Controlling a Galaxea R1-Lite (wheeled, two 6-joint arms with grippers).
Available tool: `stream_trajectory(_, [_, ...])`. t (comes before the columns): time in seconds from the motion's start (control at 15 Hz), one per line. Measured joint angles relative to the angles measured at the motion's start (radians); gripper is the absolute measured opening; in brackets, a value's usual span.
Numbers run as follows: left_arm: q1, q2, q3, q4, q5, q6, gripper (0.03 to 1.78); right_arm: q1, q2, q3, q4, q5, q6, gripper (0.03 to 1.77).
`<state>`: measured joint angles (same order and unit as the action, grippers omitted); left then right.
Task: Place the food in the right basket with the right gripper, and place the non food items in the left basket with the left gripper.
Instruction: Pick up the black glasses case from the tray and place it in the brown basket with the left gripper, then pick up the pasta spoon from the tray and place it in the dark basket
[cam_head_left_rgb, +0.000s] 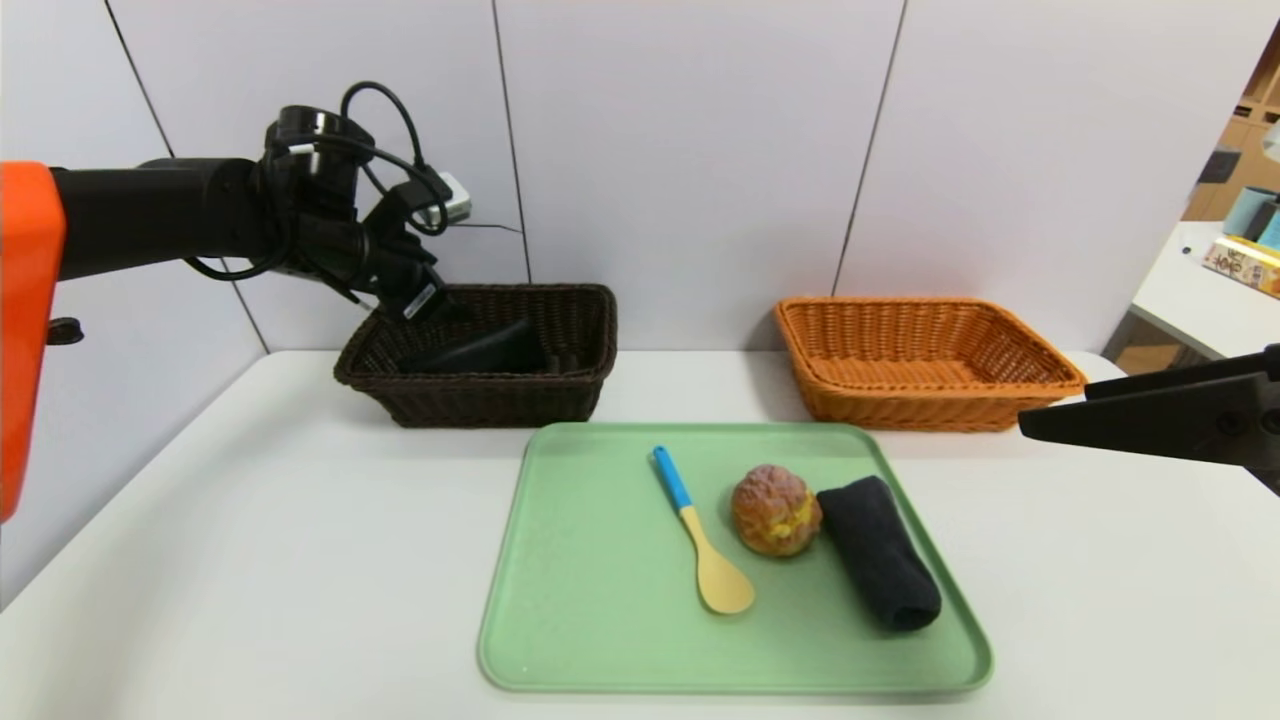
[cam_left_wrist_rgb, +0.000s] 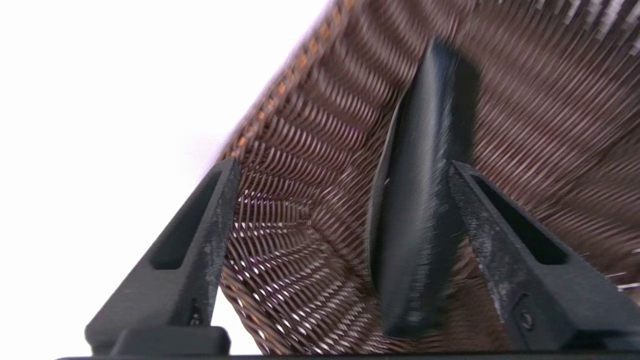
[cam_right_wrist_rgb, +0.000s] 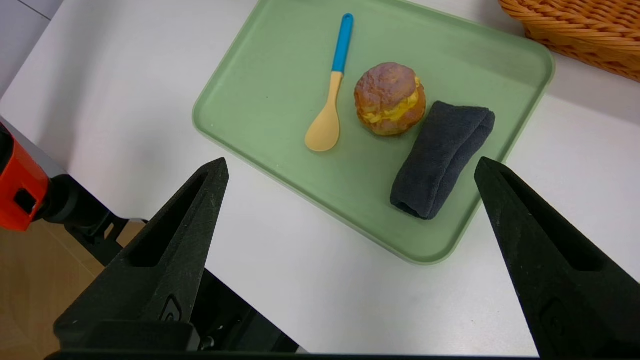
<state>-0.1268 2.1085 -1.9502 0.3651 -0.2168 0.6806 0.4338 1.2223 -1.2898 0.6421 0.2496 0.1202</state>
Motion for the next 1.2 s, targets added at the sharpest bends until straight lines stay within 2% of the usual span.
stream_trajectory(0.2, [-0.069, -0.045, 0.002, 0.006, 0.022, -0.264, 1.57, 0.0, 0.001, 0.0, 0.0, -0.001, 0.001, 1.7])
stream_trajectory(0.33, [-0.154, -0.071, 0.008, 0.051, 0.115, -0.465, 1.6, 0.0, 0.001, 0.005, 0.0, -0.001, 0.002, 1.7])
stream_trajectory(0.53, [-0.302, -0.103, 0.017, 0.179, 0.285, -0.752, 1.63, 0.0, 0.0, 0.025, -0.013, -0.003, 0.003, 1.7])
stream_trajectory(0.8, [-0.479, -0.128, 0.02, 0.313, 0.436, -1.067, 1.66, -0.003, -0.013, 0.067, -0.038, -0.002, 0.005, 1.7])
stream_trajectory(1.0, [-0.582, -0.123, 0.021, 0.409, 0.476, -1.261, 1.67, -0.009, -0.019, 0.094, -0.059, -0.001, 0.005, 1.7])
stream_trajectory(1.2, [-0.633, -0.075, 0.022, 0.451, 0.489, -1.415, 1.68, -0.012, -0.022, 0.113, -0.068, -0.003, 0.005, 1.7])
